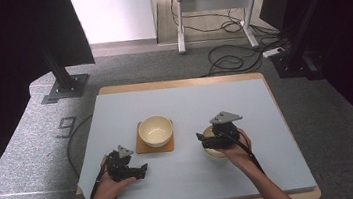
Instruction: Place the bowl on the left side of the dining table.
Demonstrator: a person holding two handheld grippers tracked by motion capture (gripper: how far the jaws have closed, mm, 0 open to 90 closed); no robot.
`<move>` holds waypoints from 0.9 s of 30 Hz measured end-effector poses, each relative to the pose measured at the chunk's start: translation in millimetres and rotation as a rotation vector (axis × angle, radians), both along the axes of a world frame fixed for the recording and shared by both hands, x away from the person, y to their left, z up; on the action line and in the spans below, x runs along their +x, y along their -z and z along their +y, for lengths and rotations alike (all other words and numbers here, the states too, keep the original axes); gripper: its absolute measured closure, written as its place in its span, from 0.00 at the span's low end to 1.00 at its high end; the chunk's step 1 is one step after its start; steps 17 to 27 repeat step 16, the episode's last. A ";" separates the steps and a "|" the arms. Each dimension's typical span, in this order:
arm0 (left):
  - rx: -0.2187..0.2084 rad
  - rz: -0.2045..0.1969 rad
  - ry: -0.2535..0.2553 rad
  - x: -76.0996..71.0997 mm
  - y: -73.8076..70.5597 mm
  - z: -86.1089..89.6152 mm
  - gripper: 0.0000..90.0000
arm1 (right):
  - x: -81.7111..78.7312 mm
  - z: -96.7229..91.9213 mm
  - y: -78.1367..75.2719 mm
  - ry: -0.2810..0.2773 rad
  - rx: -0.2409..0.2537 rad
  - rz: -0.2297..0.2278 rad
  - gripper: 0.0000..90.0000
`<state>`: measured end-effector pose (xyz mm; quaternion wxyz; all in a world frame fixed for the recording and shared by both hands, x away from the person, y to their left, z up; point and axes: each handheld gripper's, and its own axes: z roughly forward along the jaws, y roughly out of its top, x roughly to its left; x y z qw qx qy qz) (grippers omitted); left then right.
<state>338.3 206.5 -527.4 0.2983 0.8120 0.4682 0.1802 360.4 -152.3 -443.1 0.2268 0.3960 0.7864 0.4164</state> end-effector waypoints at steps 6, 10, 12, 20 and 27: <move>-0.001 0.000 0.000 0.0 0.1 -0.1 0.00 | -2.2 -9.6 3.2 0.012 -0.003 0.005 0.27; -0.001 0.000 0.000 0.0 0.1 0.0 0.00 | -2.5 -14.0 3.7 0.015 0.008 0.005 0.27; -0.001 0.000 0.000 0.0 0.1 0.0 0.00 | -2.7 -14.5 2.9 0.014 0.013 0.001 0.27; -0.001 0.001 0.000 0.1 0.0 0.0 0.00 | -2.0 -16.2 1.7 0.014 0.025 0.005 0.27; -0.001 0.001 0.000 0.1 0.0 0.0 0.00 | -2.0 -16.2 1.7 0.014 0.025 0.005 0.27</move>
